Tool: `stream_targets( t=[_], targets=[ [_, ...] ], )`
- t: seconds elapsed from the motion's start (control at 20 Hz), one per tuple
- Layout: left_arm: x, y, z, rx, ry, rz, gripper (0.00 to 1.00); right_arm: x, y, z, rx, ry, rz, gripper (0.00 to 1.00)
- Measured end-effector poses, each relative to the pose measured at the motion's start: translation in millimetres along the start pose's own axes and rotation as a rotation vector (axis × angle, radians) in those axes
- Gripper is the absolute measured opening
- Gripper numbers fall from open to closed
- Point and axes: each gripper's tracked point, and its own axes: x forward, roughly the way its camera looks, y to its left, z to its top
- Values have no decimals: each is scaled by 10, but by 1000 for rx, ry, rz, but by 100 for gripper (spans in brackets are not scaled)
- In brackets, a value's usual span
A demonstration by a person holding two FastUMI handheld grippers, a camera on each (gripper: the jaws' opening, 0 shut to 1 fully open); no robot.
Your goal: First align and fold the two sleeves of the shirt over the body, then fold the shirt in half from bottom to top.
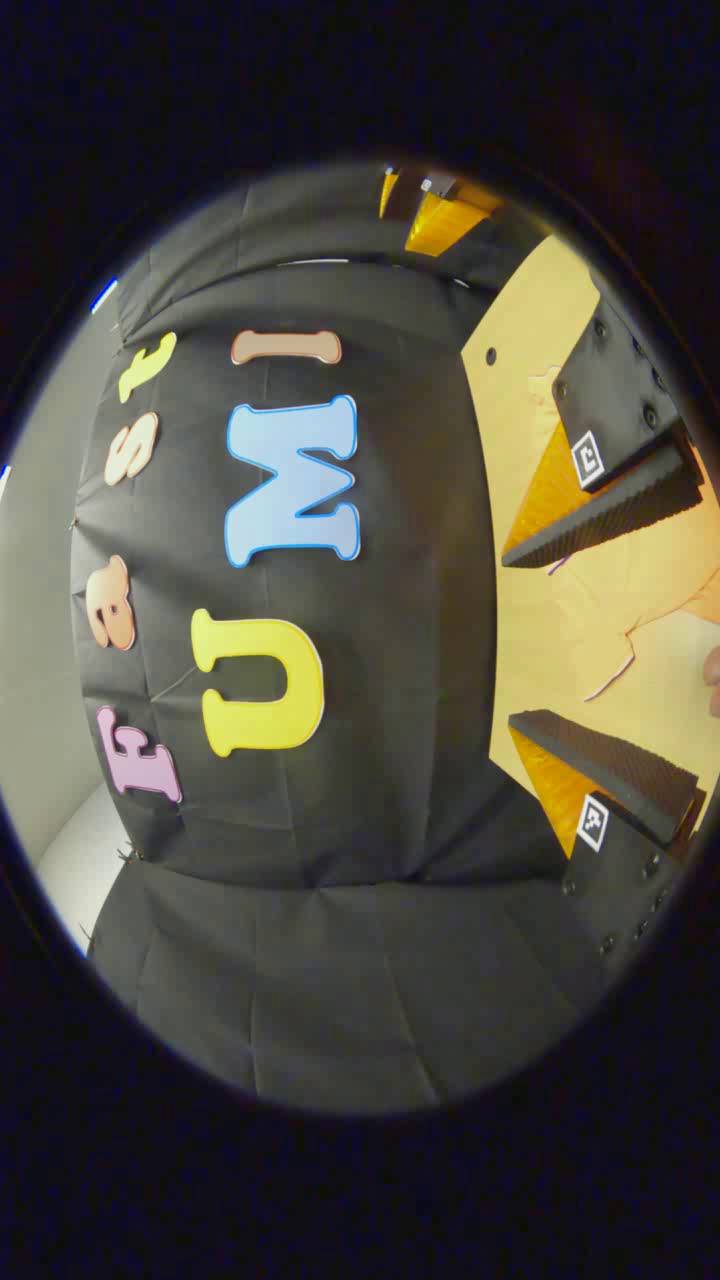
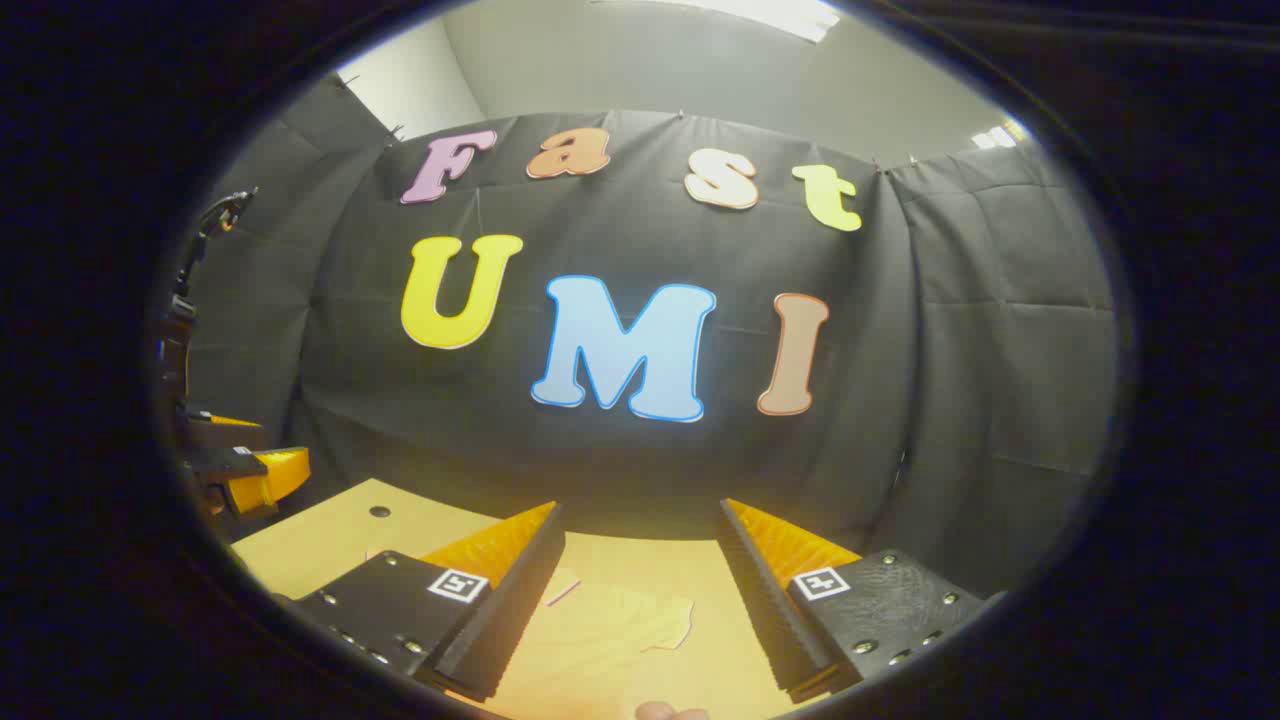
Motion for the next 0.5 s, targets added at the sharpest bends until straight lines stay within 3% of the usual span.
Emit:
stream_targets(
  t=[0.5],
  targets=[
    [64,-188,67,8,-16,-7,94,194,-23,-77,26,21,37,96]
  ],
)
